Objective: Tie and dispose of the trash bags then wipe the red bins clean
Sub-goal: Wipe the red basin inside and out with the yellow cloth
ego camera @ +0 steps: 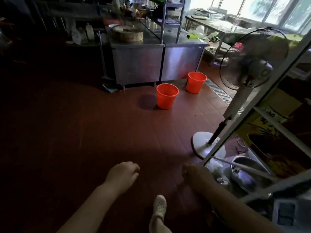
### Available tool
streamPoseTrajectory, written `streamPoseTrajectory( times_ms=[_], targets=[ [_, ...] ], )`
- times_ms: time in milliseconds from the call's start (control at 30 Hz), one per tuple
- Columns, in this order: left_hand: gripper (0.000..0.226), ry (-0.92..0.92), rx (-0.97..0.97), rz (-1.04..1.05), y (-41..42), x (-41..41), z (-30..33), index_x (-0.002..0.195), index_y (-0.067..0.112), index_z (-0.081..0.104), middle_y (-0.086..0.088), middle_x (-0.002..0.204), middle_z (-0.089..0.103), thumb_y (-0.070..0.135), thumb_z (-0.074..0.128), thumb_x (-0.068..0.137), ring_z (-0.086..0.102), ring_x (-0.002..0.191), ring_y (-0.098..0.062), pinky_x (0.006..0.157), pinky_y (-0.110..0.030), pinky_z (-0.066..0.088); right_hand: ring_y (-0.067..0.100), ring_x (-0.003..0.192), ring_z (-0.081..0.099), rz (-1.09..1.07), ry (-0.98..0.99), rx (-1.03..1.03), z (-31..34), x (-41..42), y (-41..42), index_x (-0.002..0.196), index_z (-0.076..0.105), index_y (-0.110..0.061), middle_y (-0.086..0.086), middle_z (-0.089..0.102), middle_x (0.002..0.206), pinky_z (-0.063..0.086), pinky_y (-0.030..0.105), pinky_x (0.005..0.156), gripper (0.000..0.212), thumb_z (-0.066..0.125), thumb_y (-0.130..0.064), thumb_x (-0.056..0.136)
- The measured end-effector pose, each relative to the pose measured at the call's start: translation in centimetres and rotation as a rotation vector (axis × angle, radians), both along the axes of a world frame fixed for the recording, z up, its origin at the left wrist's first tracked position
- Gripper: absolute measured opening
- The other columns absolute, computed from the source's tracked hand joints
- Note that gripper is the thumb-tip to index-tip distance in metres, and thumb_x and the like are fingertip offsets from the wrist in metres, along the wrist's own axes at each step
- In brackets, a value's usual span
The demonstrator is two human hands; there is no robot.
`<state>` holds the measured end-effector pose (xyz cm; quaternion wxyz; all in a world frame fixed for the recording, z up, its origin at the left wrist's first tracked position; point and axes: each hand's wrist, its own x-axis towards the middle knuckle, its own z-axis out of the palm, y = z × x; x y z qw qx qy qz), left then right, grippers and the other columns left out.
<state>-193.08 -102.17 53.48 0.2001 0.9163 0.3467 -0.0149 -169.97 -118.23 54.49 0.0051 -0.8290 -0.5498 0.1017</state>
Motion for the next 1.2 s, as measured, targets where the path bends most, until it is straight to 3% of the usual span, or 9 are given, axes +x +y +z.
streamPoseTrajectory(
  times_ms=[233,433,533,1000,1200],
  targets=[
    [0.028,0.036,0.003,0.051,14.4,12.2,0.6,0.119,0.033,0.057,0.015,0.116,0.059,0.036,0.048,0.093,0.054,0.109,-0.006,0.091,-0.025,0.044,0.024,0.090,0.063,0.034,0.075,-0.022,-1.1,13.1,16.0,0.093,0.060,-0.023,0.001,0.065,0.096,0.031,0.029,0.061,0.015,0.047,-0.028,0.088],
    [0.027,0.031,-0.009,0.146,25.2,19.6,1.9,0.117,0.032,0.059,0.014,0.115,0.060,0.034,0.048,0.092,0.054,0.110,-0.007,0.091,-0.025,0.044,0.026,0.090,0.062,0.068,0.103,-0.034,-0.1,21.2,29.1,0.098,0.063,-0.022,0.001,0.064,0.103,0.047,0.033,0.069,0.018,0.047,-0.028,0.089],
    [0.027,0.055,-0.045,0.168,31.3,22.7,1.2,0.116,0.033,0.059,0.016,0.116,0.059,0.034,0.048,0.092,0.054,0.110,-0.007,0.090,-0.025,0.044,0.025,0.088,0.062,0.078,0.098,-0.006,-0.6,24.4,35.1,0.099,0.064,-0.020,0.000,0.065,0.102,0.045,0.031,0.066,0.021,0.046,-0.030,0.092],
    [0.028,0.056,-0.016,-0.032,66.7,42.9,0.1,0.118,0.032,0.059,0.013,0.117,0.060,0.033,0.050,0.091,0.055,0.111,-0.010,0.088,-0.026,0.043,0.020,0.092,0.062,-0.159,0.042,-0.046,-1.8,40.1,63.4,0.101,0.063,-0.021,-0.001,0.065,0.103,0.050,0.032,0.074,0.025,0.041,-0.032,0.096],
    [0.027,0.091,-0.045,-0.140,76.1,53.3,-1.0,0.117,0.034,0.058,0.014,0.116,0.059,0.035,0.050,0.091,0.054,0.109,-0.009,0.086,-0.026,0.041,0.020,0.090,0.061,-0.283,0.115,-0.063,-2.9,47.7,70.1,0.100,0.063,-0.020,0.000,0.064,0.100,0.052,0.034,0.074,0.023,0.042,-0.028,0.095]
  ],
)
